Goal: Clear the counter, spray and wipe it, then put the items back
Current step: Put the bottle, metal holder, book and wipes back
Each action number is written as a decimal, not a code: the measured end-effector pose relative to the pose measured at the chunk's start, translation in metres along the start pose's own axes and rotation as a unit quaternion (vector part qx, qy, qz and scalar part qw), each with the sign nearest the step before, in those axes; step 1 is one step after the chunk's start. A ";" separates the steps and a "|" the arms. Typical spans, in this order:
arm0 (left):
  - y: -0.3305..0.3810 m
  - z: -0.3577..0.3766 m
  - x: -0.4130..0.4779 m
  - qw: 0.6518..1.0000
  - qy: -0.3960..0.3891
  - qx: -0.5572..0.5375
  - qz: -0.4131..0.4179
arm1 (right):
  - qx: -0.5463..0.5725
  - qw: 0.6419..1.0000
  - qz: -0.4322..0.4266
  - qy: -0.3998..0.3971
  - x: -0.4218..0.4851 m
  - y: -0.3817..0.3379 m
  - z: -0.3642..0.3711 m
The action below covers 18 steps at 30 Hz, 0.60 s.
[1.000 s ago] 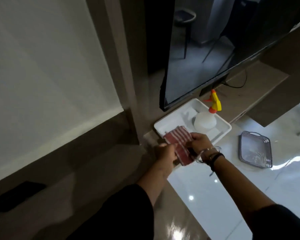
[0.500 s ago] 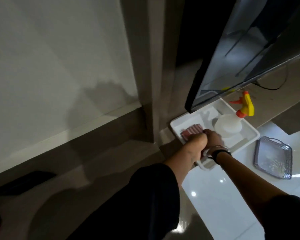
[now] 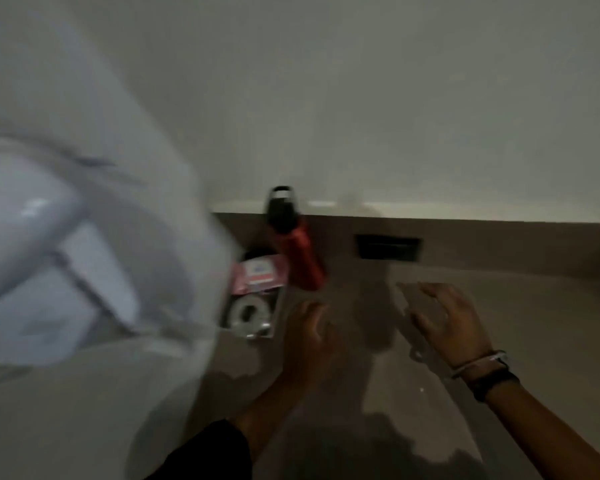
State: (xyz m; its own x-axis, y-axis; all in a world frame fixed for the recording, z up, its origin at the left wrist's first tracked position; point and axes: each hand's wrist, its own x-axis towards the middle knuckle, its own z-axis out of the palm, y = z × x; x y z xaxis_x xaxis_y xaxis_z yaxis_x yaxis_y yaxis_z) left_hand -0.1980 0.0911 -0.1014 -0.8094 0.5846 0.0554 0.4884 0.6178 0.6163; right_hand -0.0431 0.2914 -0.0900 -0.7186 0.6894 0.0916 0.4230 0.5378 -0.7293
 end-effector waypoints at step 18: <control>-0.140 -0.060 0.028 0.989 0.050 0.077 -0.114 | 0.138 0.977 0.147 0.069 0.077 -0.145 0.172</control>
State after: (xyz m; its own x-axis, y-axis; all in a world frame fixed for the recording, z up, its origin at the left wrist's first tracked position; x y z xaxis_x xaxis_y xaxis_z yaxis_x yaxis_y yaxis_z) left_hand -0.3087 -0.0107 -0.1394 -0.9286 0.3708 0.0107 0.3272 0.8050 0.4949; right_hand -0.2546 0.1827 -0.0942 -0.4998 0.8630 -0.0734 0.4210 0.1680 -0.8913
